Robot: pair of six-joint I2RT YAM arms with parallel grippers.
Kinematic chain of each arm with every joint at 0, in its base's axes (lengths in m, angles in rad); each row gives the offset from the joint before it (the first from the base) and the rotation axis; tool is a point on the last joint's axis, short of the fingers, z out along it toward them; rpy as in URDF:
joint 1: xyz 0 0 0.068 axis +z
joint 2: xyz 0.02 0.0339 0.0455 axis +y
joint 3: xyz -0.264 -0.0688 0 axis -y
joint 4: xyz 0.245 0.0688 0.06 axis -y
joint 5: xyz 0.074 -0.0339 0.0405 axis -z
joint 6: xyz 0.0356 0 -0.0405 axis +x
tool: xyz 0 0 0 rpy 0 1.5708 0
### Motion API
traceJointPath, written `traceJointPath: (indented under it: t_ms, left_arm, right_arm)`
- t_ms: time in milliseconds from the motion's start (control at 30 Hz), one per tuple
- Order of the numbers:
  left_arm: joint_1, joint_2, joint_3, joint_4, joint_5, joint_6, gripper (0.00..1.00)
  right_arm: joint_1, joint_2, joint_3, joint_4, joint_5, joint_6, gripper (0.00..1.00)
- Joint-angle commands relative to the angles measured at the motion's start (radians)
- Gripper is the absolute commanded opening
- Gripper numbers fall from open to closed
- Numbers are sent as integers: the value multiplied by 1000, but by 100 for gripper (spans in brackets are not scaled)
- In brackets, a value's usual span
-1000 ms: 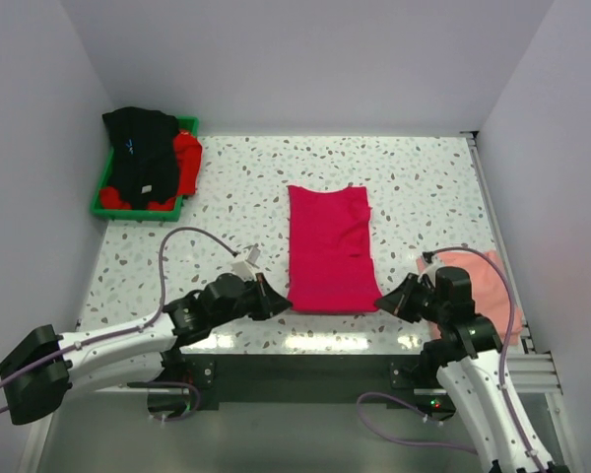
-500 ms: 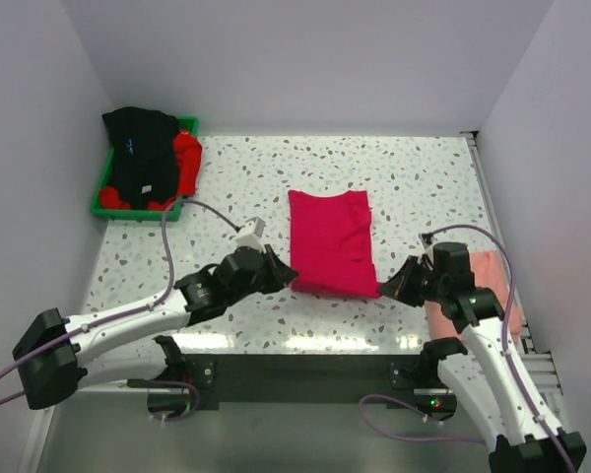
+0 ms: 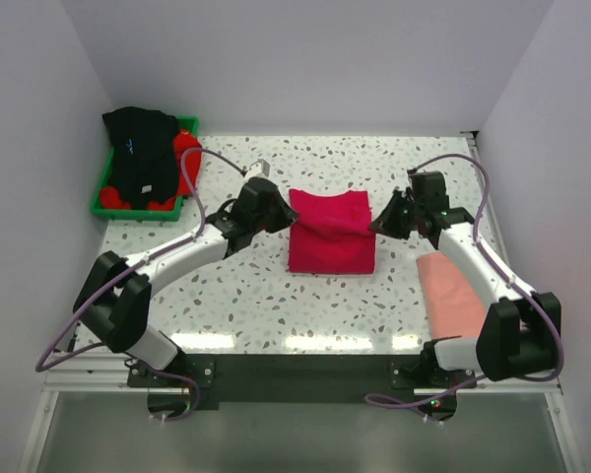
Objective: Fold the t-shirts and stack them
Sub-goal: Fold the tshirt, then neatly place the folded tshirt to the corner
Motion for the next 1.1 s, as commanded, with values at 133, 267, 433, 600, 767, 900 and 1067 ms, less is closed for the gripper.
traceJointPath:
  t_ms: [133,267,433,600,767,900,1067]
  left_arm:
    - [152,207,222,49,163,61,0]
    - [221,359,342,52,244,88,0]
    - [292,530,527,49,391,134,8]
    - [336,599,541,127,467,152,52]
    - [358,524,453,181,457,164,63]
    - [353,490,388,204,461,152,58]
    - [320,465,314,223,442,147,45]
  right_arm:
    - [-28,262,264,91,5,-33,0]
    - [-48,431,428,83,-28,-30,0]
    - [-62,624,554,88,-46,-21,4]
    - [-85,723,643,89,-55,-33,63]
    - [-90,682,630,49,35,-91,81]
    - [-84,611,492,137,60,-105,80]
    - [-53,624,444,135,86,-138,80]
